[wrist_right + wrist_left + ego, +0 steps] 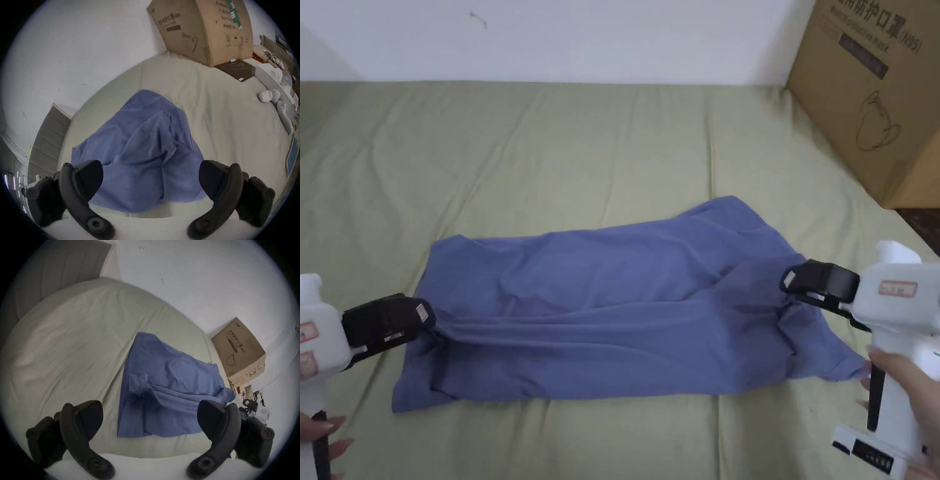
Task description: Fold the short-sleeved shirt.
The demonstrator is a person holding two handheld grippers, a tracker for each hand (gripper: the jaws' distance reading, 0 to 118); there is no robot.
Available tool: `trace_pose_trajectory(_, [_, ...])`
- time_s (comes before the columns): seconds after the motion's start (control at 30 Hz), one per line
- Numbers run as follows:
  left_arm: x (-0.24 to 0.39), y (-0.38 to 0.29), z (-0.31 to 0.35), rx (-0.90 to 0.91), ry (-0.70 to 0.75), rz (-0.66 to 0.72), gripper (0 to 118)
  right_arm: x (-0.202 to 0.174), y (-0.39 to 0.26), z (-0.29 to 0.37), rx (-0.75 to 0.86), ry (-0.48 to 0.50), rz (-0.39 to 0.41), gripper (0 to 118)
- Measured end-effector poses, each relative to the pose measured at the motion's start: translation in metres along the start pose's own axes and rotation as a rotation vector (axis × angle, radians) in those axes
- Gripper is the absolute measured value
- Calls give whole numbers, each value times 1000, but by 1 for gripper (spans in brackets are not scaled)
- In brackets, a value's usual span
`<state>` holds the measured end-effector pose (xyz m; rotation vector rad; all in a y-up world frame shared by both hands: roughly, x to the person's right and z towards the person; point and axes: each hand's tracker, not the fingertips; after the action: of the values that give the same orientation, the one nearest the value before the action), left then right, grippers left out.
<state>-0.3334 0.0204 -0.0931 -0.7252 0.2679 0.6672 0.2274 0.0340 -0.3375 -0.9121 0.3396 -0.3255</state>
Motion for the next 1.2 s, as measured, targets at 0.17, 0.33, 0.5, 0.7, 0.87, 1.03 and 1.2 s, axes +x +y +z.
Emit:
trace_pose_trajectory(0.17, [11, -34, 50, 45, 48, -96, 114, -15, -40, 44, 15, 82, -8, 115])
trace_pose_trajectory(0.33, [14, -51, 81, 73, 69, -118, 1, -43, -61, 71, 18, 138, 137, 2])
trace_pose_trajectory(0.5, [13, -38, 65, 3, 103, -115, 1, -48, -68, 72, 27, 177, 136, 0])
trace_pose_trajectory(0.7, [-2, -18, -6, -82, 194, -130, 80, -41, -72, 60, -38, 186, 134, 0])
trace_pose_trajectory(0.87, [-22, -21, -59, -139, 258, -148, 118, -32, -79, 50, -87, 170, 135, 0])
trace_pose_trajectory(1.03, [-18, -48, -94, -283, 350, -264, 116, -30, -82, 43, -102, 135, 133, 0])
trace_pose_trajectory(1.2, [17, -46, -54, -157, 279, -378, 48, -16, -68, 43, -29, 76, 144, 0])
